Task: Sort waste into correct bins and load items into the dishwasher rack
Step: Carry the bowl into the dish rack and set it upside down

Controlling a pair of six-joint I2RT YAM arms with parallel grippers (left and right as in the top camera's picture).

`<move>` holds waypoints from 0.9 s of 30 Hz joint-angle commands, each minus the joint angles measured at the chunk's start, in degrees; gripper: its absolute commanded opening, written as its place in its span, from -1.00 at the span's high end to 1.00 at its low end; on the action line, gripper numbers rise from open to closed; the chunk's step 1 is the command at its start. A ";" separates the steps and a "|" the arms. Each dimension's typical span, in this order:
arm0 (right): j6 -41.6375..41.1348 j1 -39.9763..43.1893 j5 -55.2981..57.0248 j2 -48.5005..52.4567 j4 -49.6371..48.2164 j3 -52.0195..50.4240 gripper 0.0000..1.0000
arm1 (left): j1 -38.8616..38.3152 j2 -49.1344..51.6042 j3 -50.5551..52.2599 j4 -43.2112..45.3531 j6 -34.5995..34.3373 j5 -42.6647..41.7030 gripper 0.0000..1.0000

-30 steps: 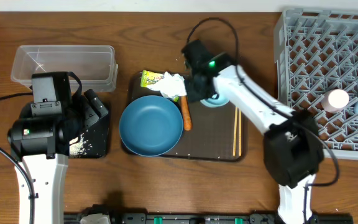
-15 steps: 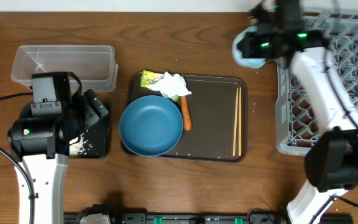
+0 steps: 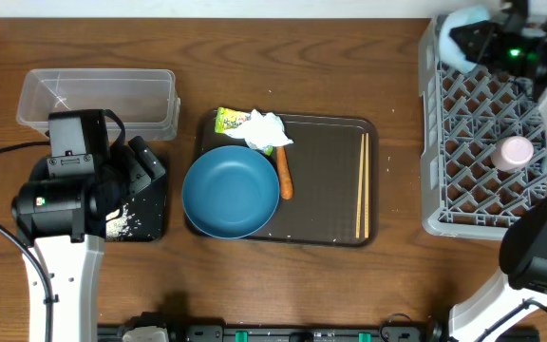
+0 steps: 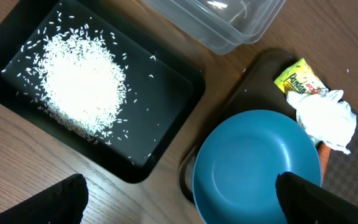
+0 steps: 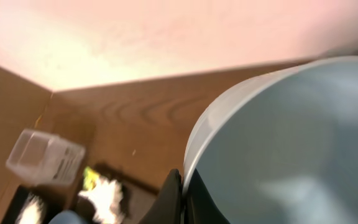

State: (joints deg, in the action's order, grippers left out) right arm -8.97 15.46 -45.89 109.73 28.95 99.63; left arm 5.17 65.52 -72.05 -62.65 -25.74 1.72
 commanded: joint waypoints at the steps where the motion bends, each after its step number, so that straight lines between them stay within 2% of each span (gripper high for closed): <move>1: -0.20 1.86 -2.16 -0.96 -2.80 0.81 0.98 | 0.33 0.07 -0.94 -0.11 -0.50 0.46 -0.99; 12: -2.86 2.95 10.71 -0.59 -12.04 0.68 0.98 | 0.33 0.07 -0.94 -0.11 -0.50 0.46 -0.99; 19: -9.22 5.90 4.20 2.97 -23.82 0.63 0.97 | 0.33 0.07 -0.94 -0.11 -0.50 0.48 -0.98; 27: -21.11 8.85 -6.10 12.37 -40.68 0.63 0.97 | 0.33 0.07 -0.94 -0.11 -0.50 0.48 -0.99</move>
State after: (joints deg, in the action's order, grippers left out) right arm -23.20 23.14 -46.15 118.96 -8.97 99.77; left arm 5.17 65.52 -72.05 -62.65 -25.71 1.72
